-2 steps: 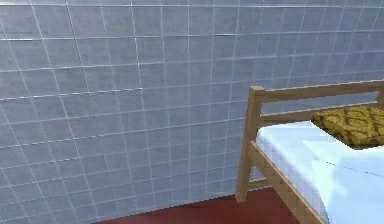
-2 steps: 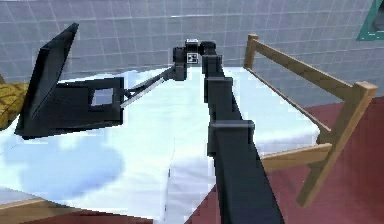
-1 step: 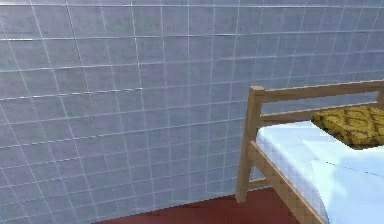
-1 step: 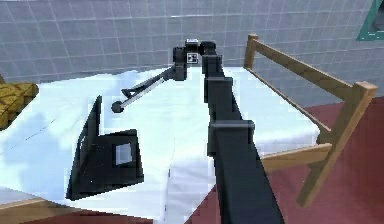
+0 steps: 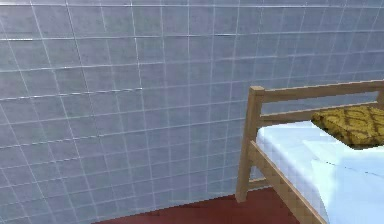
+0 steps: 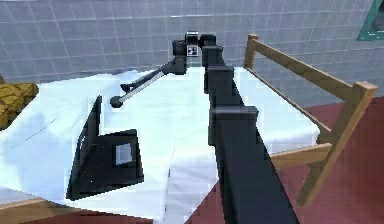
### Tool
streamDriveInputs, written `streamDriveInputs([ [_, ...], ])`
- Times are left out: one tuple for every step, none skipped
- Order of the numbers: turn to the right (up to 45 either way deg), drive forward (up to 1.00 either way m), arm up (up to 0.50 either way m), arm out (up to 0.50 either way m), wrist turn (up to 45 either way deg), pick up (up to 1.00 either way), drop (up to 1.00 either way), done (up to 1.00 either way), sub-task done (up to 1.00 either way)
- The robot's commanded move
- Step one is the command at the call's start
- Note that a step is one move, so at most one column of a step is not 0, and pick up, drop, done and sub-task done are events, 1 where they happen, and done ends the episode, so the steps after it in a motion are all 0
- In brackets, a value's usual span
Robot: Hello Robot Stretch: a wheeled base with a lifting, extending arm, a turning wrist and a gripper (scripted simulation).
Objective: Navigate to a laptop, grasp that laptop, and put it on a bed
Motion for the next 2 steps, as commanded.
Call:
streamDriveInputs([
  [0.0,0.00,0.00,-0.08,0.0,0.00,0.00,0.00,0.00],
  [0.0,0.00,0.00,0.00,0.0,0.00,0.00,1.00,0.00],
])
